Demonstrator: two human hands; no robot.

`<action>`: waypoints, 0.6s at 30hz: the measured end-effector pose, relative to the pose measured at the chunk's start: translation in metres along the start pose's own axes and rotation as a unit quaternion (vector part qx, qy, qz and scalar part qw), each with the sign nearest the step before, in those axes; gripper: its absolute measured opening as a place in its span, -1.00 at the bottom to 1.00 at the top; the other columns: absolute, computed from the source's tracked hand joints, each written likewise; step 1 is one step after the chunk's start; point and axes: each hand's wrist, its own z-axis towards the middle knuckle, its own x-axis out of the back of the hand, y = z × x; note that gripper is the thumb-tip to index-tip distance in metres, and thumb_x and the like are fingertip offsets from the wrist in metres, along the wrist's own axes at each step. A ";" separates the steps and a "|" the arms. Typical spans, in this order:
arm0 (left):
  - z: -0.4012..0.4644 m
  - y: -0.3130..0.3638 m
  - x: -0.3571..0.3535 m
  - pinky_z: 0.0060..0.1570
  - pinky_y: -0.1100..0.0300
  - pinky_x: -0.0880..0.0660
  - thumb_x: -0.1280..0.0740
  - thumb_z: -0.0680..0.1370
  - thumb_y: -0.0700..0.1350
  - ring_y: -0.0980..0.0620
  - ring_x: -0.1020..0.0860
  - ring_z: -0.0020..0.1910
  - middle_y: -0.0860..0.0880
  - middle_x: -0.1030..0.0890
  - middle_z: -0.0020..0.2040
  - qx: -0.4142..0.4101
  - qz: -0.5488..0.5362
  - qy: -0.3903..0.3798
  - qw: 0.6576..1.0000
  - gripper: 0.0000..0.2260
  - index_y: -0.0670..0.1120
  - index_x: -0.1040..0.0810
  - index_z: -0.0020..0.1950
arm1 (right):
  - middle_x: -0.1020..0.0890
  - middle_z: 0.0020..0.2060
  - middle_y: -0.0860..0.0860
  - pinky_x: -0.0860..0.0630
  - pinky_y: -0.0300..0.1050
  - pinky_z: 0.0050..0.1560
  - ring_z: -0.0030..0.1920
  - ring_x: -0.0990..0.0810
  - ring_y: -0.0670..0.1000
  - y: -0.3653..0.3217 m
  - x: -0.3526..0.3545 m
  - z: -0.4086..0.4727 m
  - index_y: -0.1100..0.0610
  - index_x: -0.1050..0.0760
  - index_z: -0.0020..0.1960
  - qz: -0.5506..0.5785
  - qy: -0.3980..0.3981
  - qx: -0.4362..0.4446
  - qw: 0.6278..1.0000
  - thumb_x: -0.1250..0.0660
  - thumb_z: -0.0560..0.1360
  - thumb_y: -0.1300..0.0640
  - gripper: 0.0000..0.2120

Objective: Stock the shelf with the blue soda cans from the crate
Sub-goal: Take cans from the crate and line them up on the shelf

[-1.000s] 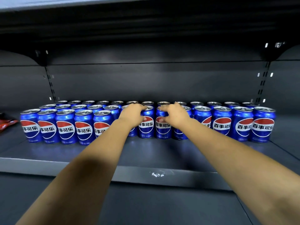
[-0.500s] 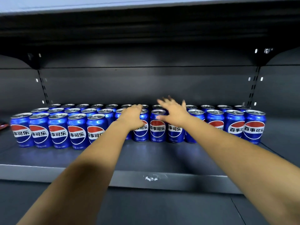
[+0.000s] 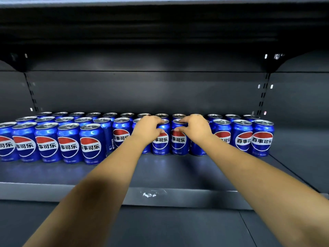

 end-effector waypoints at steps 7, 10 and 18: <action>-0.005 0.007 -0.001 0.22 0.10 -0.39 -0.34 0.54 -0.15 -0.07 -0.46 0.27 -0.06 -0.54 0.28 0.019 -0.011 0.020 1.000 -0.64 -0.07 -0.50 0.34 | -0.66 0.06 0.12 -0.48 0.00 0.14 0.14 -0.56 0.13 0.000 0.003 0.003 0.13 -0.62 0.14 0.025 0.004 0.011 1.000 -0.42 0.46 0.14 -0.74; -0.007 0.008 0.000 0.23 0.14 -0.35 -0.35 0.53 -0.15 -0.06 -0.45 0.29 -0.07 -0.53 0.29 0.016 -0.026 0.023 0.999 -0.64 -0.09 -0.50 0.34 | -0.67 0.01 0.11 -0.48 0.01 0.12 0.09 -0.57 0.11 0.001 0.003 0.004 0.15 -0.63 0.07 0.042 0.008 0.015 0.999 -0.40 0.44 0.25 -0.79; -0.006 0.009 0.000 0.21 0.08 -0.38 -0.33 0.55 -0.13 -0.09 -0.44 0.28 -0.09 -0.52 0.29 0.019 0.008 0.013 1.000 -0.62 -0.06 -0.46 0.37 | -0.65 -0.04 0.04 -0.05 0.25 0.43 0.14 -0.47 0.09 -0.002 0.006 0.006 0.12 -0.59 -0.01 0.014 -0.002 -0.006 1.000 -0.29 0.43 0.32 -0.79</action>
